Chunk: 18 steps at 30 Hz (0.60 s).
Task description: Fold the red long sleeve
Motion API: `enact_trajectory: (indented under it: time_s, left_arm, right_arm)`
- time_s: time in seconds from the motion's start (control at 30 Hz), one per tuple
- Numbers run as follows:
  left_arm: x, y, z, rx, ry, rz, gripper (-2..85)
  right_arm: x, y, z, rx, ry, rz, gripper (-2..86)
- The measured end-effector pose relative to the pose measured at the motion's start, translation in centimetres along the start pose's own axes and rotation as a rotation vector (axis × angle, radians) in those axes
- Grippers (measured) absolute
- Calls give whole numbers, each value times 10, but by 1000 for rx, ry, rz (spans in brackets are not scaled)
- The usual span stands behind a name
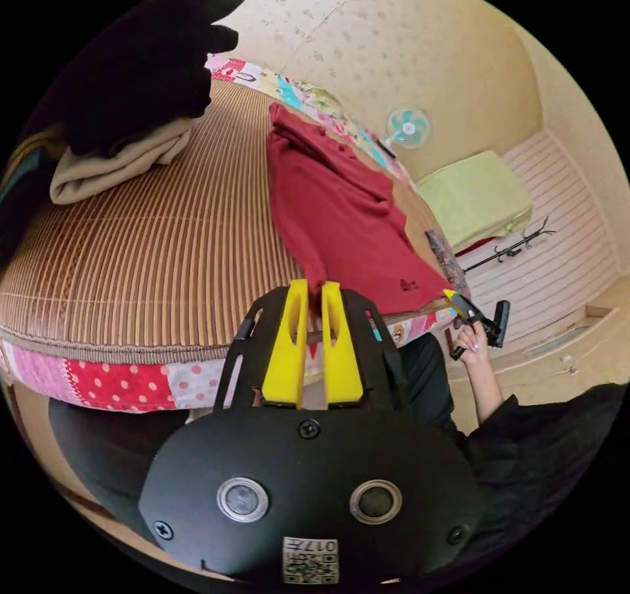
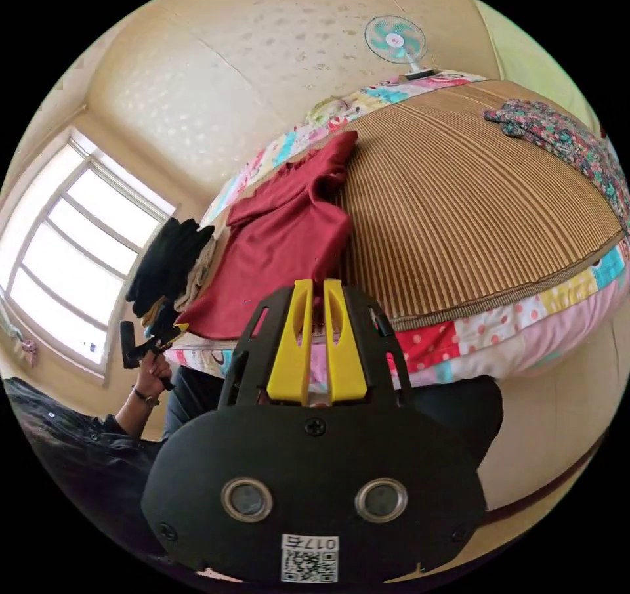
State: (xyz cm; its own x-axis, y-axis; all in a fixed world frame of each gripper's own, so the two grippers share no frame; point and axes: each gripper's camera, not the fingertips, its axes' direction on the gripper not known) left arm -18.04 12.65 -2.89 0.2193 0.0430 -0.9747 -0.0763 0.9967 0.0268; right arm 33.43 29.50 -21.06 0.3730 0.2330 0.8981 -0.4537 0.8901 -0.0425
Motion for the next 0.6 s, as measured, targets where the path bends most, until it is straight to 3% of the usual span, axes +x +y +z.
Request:
enact_trajectory:
  time_s: [0.07, 0.17, 0.23, 0.37, 0.6]
  left_arm:
    - [18, -6, -38, 47, 92, 88, 39]
    - [61, -5, -101, 108, 216, 338, 38]
    - [73, -5, -131, 155, 314, 393, 38]
    - [62, -20, -138, 222, 290, 241, 38]
    - [-19, -111, -9, 147, 67, -190, 62]
  right_arm:
    - [-17, -1, -43, 70, -196, -71, 33]
    - [-52, 6, -117, 210, -307, -181, 30]
    - [-72, 11, -154, 290, -367, -250, 29]
    - [-96, 2, -177, 339, -170, -284, 30]
    - [-35, -109, -22, 162, 356, -56, 47]
